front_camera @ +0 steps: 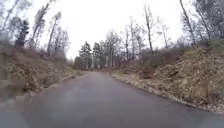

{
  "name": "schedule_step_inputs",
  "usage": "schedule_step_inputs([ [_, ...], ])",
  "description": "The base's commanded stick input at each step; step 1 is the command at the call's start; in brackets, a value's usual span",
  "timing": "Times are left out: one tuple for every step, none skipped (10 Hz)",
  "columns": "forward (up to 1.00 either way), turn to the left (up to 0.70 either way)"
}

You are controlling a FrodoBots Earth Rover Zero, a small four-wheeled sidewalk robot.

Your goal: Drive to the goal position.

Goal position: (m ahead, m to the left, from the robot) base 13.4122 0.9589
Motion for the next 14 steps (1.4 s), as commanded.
schedule_step_inputs([
  [1.0,0.41],
  [1.0,0.41],
  [1.0,0.41],
  [1.0,0.41],
  [1.0,0.41],
  [1.0,0.27],
  [1.0,0.04],
  [1.0,0.01],
  [1.0,0.01],
  [1.0,0.01],
  [1.0,0.01],
  [1.0,0.01],
  [1.0,0.01],
  [1.0,0.01],
])
